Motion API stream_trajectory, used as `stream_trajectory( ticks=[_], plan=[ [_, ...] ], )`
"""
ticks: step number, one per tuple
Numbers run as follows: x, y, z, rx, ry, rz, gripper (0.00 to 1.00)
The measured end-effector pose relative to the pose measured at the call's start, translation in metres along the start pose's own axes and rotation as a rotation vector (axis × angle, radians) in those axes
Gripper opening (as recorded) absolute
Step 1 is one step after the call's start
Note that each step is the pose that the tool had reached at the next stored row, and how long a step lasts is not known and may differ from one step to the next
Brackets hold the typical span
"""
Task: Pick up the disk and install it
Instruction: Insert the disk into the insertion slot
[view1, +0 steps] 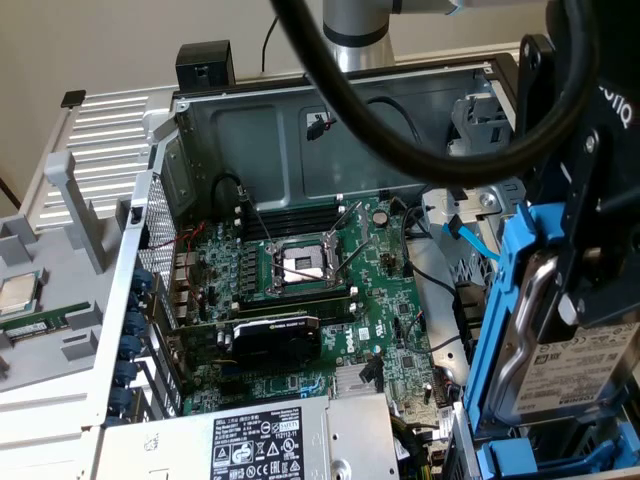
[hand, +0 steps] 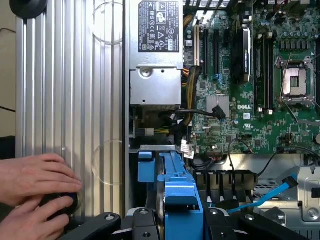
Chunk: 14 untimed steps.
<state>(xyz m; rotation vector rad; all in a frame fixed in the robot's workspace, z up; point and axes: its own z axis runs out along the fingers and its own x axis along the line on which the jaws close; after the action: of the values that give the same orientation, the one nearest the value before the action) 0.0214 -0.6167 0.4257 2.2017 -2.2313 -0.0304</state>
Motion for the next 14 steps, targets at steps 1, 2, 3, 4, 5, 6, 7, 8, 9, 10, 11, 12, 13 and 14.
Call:
stream_trajectory(
  ticks=[1, 2, 3, 4, 5, 6, 7, 8, 9, 10, 11, 12, 13, 14],
  plan=[
    [-0.0002, 0.0000, 0.0000, 0.0000, 0.0002, 0.000, 0.37],
    [-0.0003, 0.0000, 0.0002, 0.0000, 0.0002, 0.000, 0.37],
    [-0.0004, 0.0000, 0.0004, 0.0000, 0.0001, 0.000, 0.37],
    [-0.0004, 0.0000, 0.0007, 0.0000, 0.0001, 0.000, 0.37],
    [-0.0004, 0.0000, 0.0010, 0.0000, 0.0001, 0.000, 0.37],
    [-0.0005, 0.0000, 0.0013, 0.0000, 0.0002, 0.000, 0.37],
    [-0.0005, -0.0001, 0.0015, 0.0000, 0.0003, 0.000, 0.37],
    [-0.0005, -0.0001, 0.0017, -0.0001, 0.0004, 0.000, 0.37],
    [-0.0005, -0.0001, 0.0020, 0.0000, 0.0004, 0.000, 0.37],
    [-0.0005, -0.0001, 0.0023, 0.0000, 0.0003, 0.000, 0.37],
    [-0.0005, -0.0001, 0.0026, 0.0000, 0.0002, 0.000, 0.37],
    [-0.0005, -0.0001, 0.0028, 0.0000, 0.0003, 0.000, 0.37],
    [-0.0005, -0.0001, 0.0031, 0.0000, 0.0003, 0.000, 0.37],
    [-0.0005, -0.0001, 0.0034, 0.0000, 0.0002, 0.000, 0.37]
  ],
)
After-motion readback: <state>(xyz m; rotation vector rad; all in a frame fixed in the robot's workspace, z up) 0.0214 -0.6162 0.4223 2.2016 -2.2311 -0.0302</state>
